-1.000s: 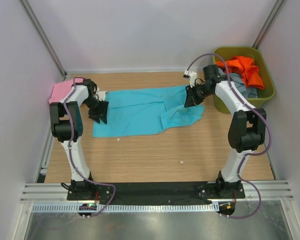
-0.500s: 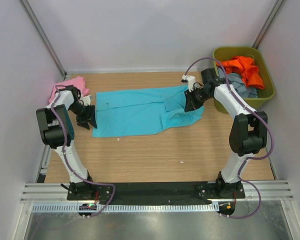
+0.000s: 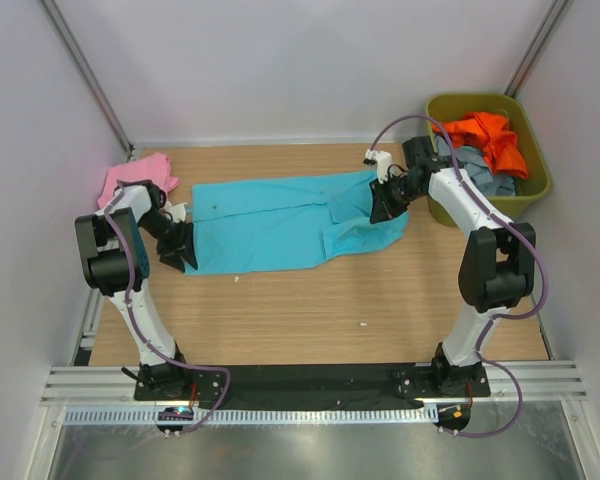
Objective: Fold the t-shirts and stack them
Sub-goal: Fold the tshirt
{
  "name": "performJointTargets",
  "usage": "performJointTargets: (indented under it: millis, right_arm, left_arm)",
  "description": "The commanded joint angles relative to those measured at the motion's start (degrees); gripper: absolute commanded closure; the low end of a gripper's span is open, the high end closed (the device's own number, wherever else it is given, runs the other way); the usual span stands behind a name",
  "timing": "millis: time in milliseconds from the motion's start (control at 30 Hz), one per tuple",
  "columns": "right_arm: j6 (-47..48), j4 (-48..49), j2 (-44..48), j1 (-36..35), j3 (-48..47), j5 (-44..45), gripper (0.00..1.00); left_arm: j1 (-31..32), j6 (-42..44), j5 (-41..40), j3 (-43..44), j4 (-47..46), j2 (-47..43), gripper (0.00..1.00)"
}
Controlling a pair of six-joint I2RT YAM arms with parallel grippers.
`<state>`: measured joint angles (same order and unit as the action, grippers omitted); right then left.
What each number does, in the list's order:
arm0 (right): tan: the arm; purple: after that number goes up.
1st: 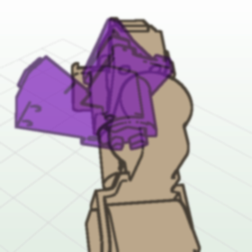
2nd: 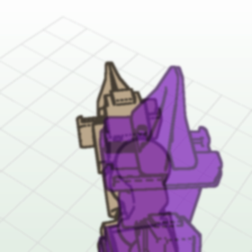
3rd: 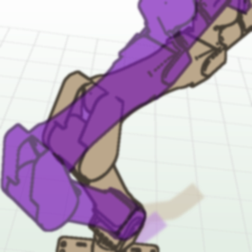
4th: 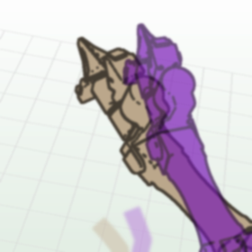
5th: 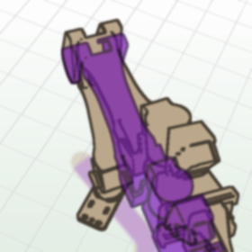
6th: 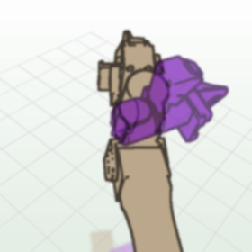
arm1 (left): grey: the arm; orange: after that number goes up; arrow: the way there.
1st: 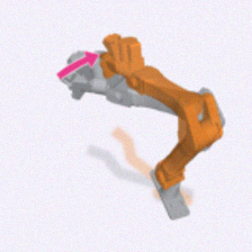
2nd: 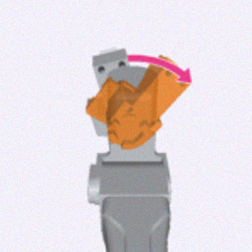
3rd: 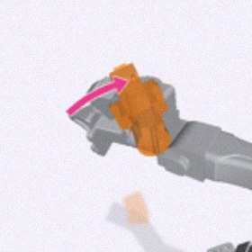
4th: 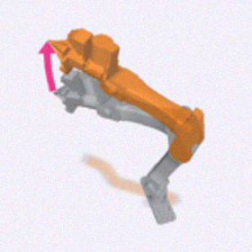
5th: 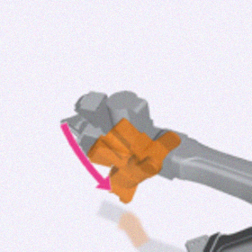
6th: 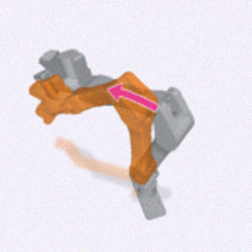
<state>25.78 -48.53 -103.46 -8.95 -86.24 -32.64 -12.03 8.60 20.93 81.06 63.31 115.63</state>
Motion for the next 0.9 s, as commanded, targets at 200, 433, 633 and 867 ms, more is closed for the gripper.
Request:
performJointTargets:
  millis: [200, 433, 633, 867]
  right_arm:
    - [0.2, 1.2, 3.1, -0.2, -0.2, 0.0, 0.91]
    - [0.1, 1.3, 2.7, -0.3, -0.5, -0.1, 0.91]
    - [0.1, 1.4, 2.8, -0.3, -0.2, 0.0, 0.90]
    - [0.0, 1.6, 3.2, -0.3, 0.1, 0.3, 0.90]
  left_arm:
    - [-0.3, 0.5, -1.9, -0.5, 1.2, -0.1, 0.57]
    - [-0.5, 0.5, -3.3, -1.6, 2.2, -0.3, 0.57]
    - [-0.4, -0.5, -1.2, -1.2, 0.8, 1.6, 0.60]
    - [-0.5, -1.0, -2.2, 0.1, 0.0, 2.6, 0.65]
